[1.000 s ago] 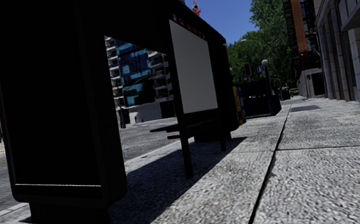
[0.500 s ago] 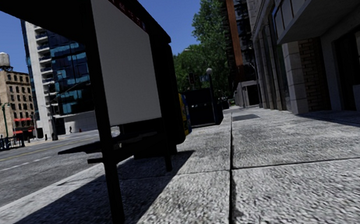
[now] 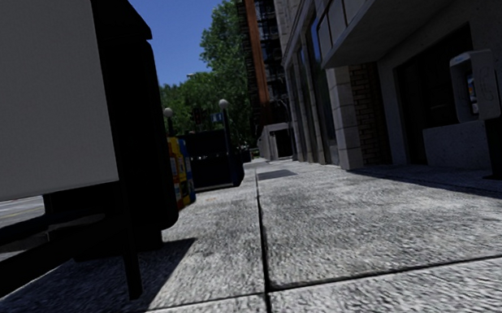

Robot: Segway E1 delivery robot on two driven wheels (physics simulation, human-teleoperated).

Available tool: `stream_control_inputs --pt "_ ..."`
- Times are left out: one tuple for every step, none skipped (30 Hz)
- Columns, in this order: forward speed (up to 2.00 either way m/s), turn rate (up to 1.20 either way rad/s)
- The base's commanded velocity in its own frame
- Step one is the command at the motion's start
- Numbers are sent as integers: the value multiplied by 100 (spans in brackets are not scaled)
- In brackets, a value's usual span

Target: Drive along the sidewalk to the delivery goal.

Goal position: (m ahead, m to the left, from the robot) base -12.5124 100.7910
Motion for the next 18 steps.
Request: stream_control_inputs --pt "200 0" --pt "200 0" --pt "200 0" --pt "200 0" --pt "200 0" --pt "200 0" --pt "200 0" --pt "200 0" --pt "200 0" --pt "200 0" --pt "200 0" --pt "200 0" --pt "200 0" --pt "200 0" --pt "200 0" --pt "200 0" --pt "200 0" --pt "200 0"
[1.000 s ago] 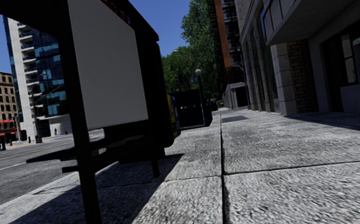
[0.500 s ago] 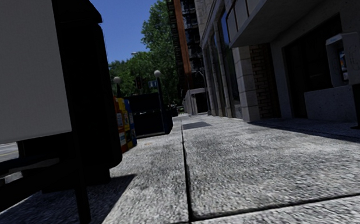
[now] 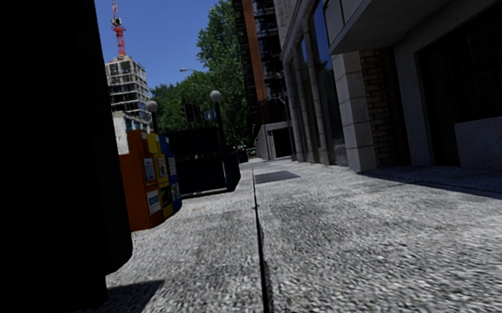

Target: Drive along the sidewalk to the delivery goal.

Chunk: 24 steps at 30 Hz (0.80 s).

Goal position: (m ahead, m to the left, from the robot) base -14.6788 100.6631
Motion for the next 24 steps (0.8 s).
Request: stream_control_inputs --pt "200 0" --pt "200 0" --pt "200 0" --pt "200 0" --pt "200 0" --pt "200 0" --pt "200 0" --pt "200 0" --pt "200 0" --pt "200 0" --pt "200 0" --pt "200 0" --pt "200 0" --pt "200 0" --pt "200 0" --pt "200 0" --pt "200 0" --pt "200 0" --pt "200 0" --pt "200 0" --pt "200 0" --pt "200 0" --pt "200 0" --pt "200 0"
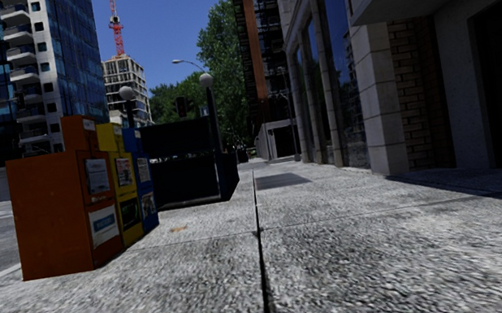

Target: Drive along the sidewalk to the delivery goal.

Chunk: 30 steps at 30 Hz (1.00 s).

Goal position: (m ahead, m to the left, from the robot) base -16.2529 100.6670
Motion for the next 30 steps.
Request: stream_control_inputs --pt "200 0" --pt "200 0" --pt "200 0" --pt "200 0" --pt "200 0" --pt "200 0" --pt "200 0" --pt "200 0" --pt "200 0" --pt "200 0" --pt "200 0" --pt "200 0" --pt "200 0" --pt "200 0" --pt "200 0" --pt "200 0" --pt "200 0" --pt "200 0" --pt "200 0" --pt "200 0" --pt "200 0" --pt "200 0" --pt "200 0" --pt "200 0" --pt "200 0" --pt "200 0" --pt "200 0" --pt "200 0" --pt "200 0" --pt "200 0"
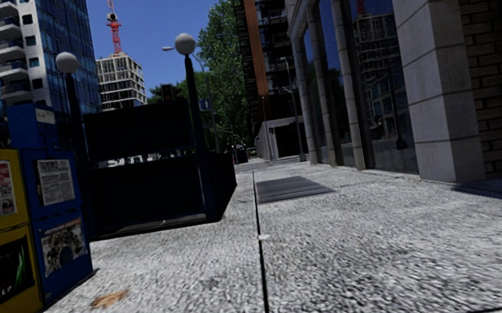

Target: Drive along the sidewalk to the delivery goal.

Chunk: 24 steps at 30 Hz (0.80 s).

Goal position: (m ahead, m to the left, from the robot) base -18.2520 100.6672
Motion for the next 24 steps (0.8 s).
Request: stream_control_inputs --pt "200 0" --pt "200 0" --pt "200 0" --pt "200 0" --pt "200 0" --pt "200 0" --pt "200 0" --pt "200 0" --pt "200 0" --pt "200 0" --pt "200 0" --pt "200 0" --pt "200 0" --pt "200 0" --pt "200 0" --pt "200 0" --pt "200 0" --pt "200 0" --pt "200 0" --pt "200 0" --pt "200 0" --pt "200 0" --pt "200 0" --pt "200 0"
